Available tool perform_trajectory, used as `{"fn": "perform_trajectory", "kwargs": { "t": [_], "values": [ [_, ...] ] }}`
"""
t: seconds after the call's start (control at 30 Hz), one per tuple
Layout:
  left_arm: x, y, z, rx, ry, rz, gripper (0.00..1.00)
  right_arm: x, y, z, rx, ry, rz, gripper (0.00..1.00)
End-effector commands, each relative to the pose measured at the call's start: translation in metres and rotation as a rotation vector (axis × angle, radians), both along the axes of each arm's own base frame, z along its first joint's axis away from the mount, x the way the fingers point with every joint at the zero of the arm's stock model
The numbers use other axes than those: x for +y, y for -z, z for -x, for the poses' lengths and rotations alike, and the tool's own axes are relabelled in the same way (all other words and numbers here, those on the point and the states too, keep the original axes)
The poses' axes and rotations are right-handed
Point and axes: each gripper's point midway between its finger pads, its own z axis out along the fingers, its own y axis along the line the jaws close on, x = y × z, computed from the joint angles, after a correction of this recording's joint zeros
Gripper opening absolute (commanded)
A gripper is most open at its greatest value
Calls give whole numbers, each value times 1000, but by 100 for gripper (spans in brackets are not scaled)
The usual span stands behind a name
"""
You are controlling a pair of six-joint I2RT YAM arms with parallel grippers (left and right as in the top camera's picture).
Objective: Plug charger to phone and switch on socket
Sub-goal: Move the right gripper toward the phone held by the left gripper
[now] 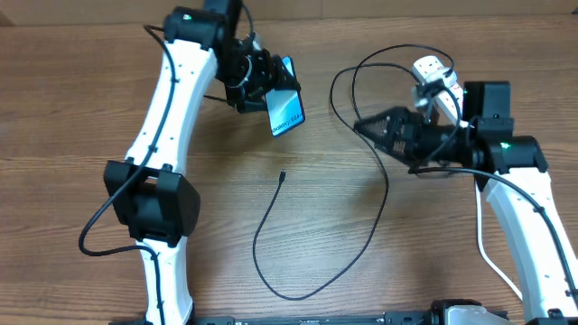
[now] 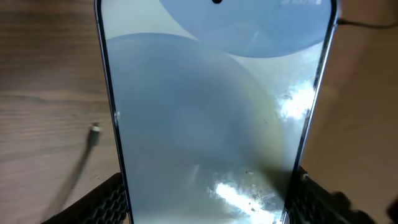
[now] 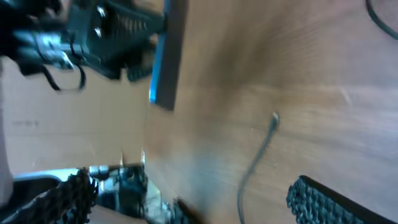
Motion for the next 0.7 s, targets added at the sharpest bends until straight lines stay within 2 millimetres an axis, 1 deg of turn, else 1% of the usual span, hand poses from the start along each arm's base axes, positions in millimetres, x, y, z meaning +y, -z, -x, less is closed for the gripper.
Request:
{"fn": "perform_trajectory", "kwargs": {
  "t": [0.0, 0.07, 0.13, 0.23, 0.33, 0.4, 0.53, 0.67],
  "values": [
    [-30, -45, 10, 123, -51, 271, 57, 18, -4, -19, 52, 148, 45, 100],
    [-36, -54, 11, 152, -54, 329, 57, 26, -1, -28, 30, 216, 98, 100],
    [-38, -57, 11, 178, -71, 350, 57, 37, -2, -34, -16, 263, 143, 100],
    [-38, -58, 10, 189, -82, 355, 57, 57, -12, -41, -128, 302, 186, 100],
    [-40, -61, 11, 194, -75, 371, 57, 61, -24, -50, -201, 340, 184, 100],
    [-40, -61, 11, 194, -75, 370, 57, 62, -29, -53, -220, 340, 169, 100],
    [-40, -61, 11, 190, -74, 371, 58, 63, -31, -53, -226, 337, 163, 100],
    [-40, -61, 10, 184, -73, 373, 59, 63, -24, -53, -212, 333, 176, 100]
  ]
}}
